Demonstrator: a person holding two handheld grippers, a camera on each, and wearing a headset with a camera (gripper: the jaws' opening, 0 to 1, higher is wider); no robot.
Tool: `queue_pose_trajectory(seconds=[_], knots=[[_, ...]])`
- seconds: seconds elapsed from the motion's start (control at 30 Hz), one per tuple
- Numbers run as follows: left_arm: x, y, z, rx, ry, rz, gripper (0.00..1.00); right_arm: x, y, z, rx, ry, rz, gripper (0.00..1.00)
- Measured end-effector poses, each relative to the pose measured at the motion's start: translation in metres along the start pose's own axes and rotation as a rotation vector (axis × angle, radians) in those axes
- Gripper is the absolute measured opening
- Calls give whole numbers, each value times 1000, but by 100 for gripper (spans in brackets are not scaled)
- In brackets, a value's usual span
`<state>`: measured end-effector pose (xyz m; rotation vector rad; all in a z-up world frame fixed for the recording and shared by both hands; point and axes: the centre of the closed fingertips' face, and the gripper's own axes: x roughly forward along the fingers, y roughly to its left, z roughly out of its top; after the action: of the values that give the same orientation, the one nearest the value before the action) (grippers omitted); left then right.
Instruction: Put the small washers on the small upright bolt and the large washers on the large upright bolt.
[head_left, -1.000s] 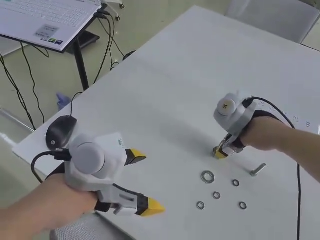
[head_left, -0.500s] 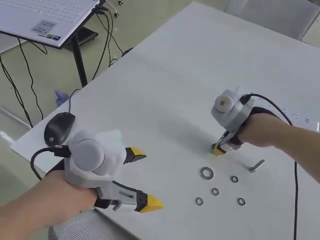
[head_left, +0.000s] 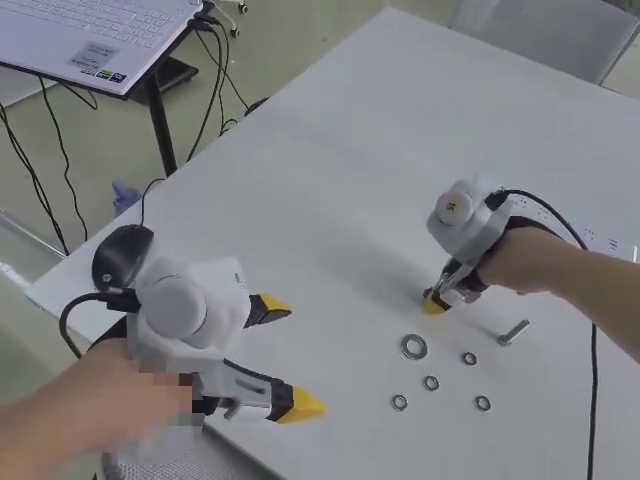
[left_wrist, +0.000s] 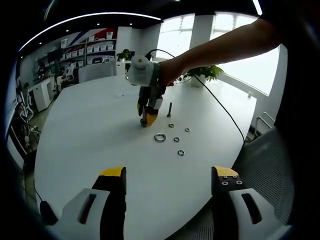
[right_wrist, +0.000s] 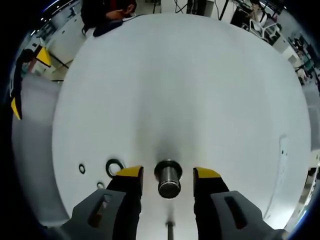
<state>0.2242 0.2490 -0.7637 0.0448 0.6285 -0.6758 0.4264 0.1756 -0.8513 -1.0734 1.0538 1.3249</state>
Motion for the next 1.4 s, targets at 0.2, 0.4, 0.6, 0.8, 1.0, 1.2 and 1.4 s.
queue_pose_trajectory(seconds=[0.2, 0.4, 0.6, 0.8, 1.0, 1.2, 1.4], knots=[[-2, -2, 2, 8, -3, 2, 68, -3, 1, -2, -6, 6, 3, 42], [-2, -4, 4, 9, -3, -4, 68, -16, 2, 0, -3, -11, -4, 42], [-4, -7, 10, 18, -15, -21, 68, -26, 3, 2, 1, -38, -16, 43], [-8, -10, 11, 44, -8, -36, 68, -44, 14, 3, -13, -52, -29, 43], [-16, -14, 7, 54, -5, -48, 67, -55, 24, 3, -16, -51, -35, 42], [-23, -14, 3, 55, -1, -47, 66, -66, 40, 9, -27, -67, -31, 42], [-27, -16, 3, 64, -2, -55, 66, -69, 55, 10, -26, -70, -26, 42]])
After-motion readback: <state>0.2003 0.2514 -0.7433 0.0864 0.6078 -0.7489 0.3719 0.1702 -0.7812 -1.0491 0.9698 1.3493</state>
